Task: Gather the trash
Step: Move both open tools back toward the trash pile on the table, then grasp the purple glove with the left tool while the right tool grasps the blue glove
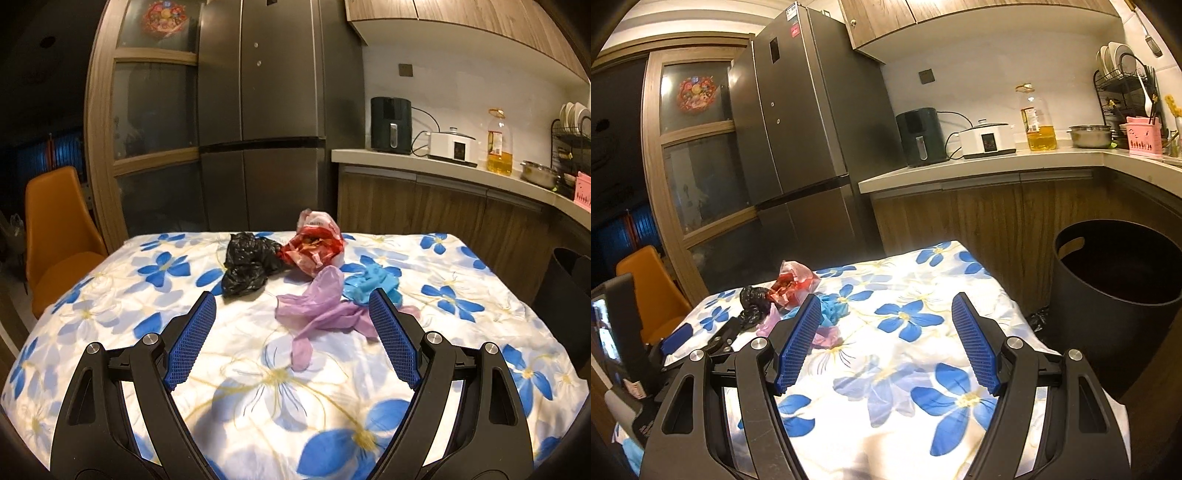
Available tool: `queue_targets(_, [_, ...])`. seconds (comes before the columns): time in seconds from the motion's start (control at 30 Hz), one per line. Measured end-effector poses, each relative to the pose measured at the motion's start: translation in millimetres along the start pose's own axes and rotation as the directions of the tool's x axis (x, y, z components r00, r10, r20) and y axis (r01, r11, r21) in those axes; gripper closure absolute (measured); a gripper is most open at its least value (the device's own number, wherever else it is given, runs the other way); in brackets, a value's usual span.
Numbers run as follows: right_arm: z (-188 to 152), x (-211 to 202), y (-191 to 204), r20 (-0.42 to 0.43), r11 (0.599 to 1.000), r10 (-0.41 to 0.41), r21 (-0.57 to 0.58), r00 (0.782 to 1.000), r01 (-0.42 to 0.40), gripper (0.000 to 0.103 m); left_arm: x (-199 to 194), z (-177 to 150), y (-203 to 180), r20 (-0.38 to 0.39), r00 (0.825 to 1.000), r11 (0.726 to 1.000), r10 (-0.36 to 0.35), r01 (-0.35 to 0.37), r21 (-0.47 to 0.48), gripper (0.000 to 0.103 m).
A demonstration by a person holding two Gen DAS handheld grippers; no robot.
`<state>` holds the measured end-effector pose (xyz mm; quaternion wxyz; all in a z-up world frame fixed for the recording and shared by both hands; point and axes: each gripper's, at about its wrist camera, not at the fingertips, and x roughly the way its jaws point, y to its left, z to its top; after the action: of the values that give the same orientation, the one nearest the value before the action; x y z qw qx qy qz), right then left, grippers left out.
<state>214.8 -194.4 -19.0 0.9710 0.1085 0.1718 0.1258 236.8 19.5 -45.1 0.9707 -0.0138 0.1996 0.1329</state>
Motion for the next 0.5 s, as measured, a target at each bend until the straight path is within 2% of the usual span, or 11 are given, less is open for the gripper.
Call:
queue_targets(0.2, [4.0,16.2,7.5,-0.006,1.000,0.015,0.001,1.000,-0.015,0.031,39.7,3.6,-1.6,-0.074,0.995,0.997,-0.071,0.071,-0.006,0.022])
queue_targets(0.27, [6.1,21.9,11.9,-0.005,1.000,0.021,-0.004,1.000,-0.021,0.031,54.5,4.1,-1.8,-0.117,0.989,0.996,-0.088,0.088,-0.008,0.028])
queue_targets(0.33, [7.0,27.7,15.7,-0.006,1.000,0.025,-0.014,1.000,-0.025,0.031,64.5,2.7,-1.6,-0.150,0.983,0.995,-0.104,0.103,-0.018,0.040])
queue_targets(0.37, [7.6,30.1,16.9,-0.007,0.999,0.027,-0.017,1.000,-0.027,0.031,71.6,1.3,-1.1,-0.182,0.976,0.993,-0.121,0.118,-0.027,0.042])
queue_targets(0.5, [7.8,44.6,24.1,-0.027,0.999,0.039,-0.024,0.999,-0.039,0.031,88.2,-7.4,-0.3,-0.257,0.954,0.988,-0.155,0.148,-0.048,0.064])
